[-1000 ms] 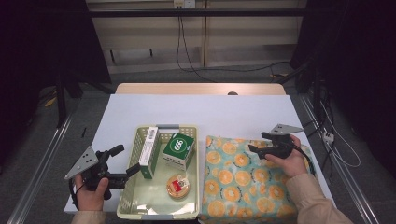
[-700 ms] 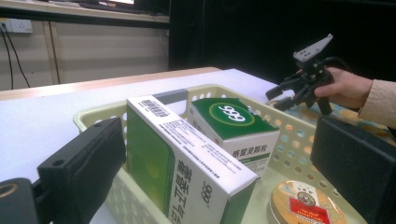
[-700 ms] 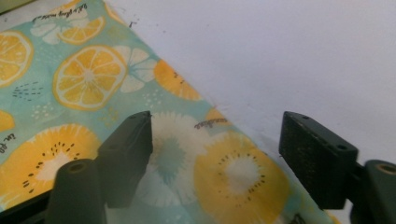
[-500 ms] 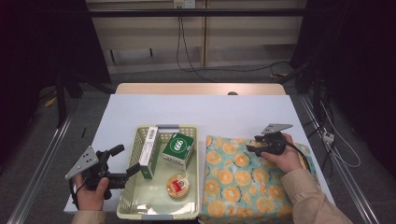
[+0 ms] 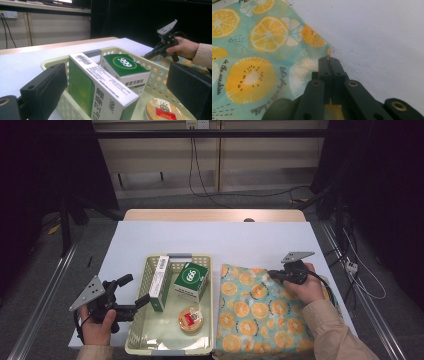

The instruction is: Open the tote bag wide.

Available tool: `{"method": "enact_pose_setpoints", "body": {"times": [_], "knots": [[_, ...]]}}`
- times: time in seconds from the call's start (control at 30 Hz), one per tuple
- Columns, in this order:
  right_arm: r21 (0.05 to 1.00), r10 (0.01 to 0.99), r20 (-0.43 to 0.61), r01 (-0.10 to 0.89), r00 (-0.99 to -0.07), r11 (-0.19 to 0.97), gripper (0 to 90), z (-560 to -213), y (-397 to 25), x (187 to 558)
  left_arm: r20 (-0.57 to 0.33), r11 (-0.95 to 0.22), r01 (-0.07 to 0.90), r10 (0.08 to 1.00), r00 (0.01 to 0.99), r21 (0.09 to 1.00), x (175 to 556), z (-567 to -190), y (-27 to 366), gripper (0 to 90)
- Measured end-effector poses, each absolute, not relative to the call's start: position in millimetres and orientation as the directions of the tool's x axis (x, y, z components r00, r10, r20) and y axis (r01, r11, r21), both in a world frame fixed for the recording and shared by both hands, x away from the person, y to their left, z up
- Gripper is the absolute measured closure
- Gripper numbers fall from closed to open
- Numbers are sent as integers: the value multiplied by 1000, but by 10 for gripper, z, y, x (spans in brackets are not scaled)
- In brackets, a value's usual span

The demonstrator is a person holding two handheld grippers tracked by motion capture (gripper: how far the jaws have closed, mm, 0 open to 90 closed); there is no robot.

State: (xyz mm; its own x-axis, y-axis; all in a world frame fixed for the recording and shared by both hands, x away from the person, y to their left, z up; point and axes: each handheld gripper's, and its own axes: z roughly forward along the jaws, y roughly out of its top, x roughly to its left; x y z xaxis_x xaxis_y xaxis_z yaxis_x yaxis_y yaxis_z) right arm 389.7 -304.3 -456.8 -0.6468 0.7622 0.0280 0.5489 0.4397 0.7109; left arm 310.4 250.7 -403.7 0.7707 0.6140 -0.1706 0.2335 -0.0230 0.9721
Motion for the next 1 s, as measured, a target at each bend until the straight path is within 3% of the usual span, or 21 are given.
{"method": "enact_pose_setpoints", "body": {"times": [0.47, 1.0], "knots": [[772, 798, 73, 540, -598, 334, 900, -4238, -3133, 4128, -168, -26, 231, 609, 775, 973, 3110, -4032, 2485, 30], [798, 853, 73, 543, -517, 261, 900, -3966, -3238, 5047, -183, -11, 240, 611, 770, 971, 3134, -4029, 2458, 30]]}}
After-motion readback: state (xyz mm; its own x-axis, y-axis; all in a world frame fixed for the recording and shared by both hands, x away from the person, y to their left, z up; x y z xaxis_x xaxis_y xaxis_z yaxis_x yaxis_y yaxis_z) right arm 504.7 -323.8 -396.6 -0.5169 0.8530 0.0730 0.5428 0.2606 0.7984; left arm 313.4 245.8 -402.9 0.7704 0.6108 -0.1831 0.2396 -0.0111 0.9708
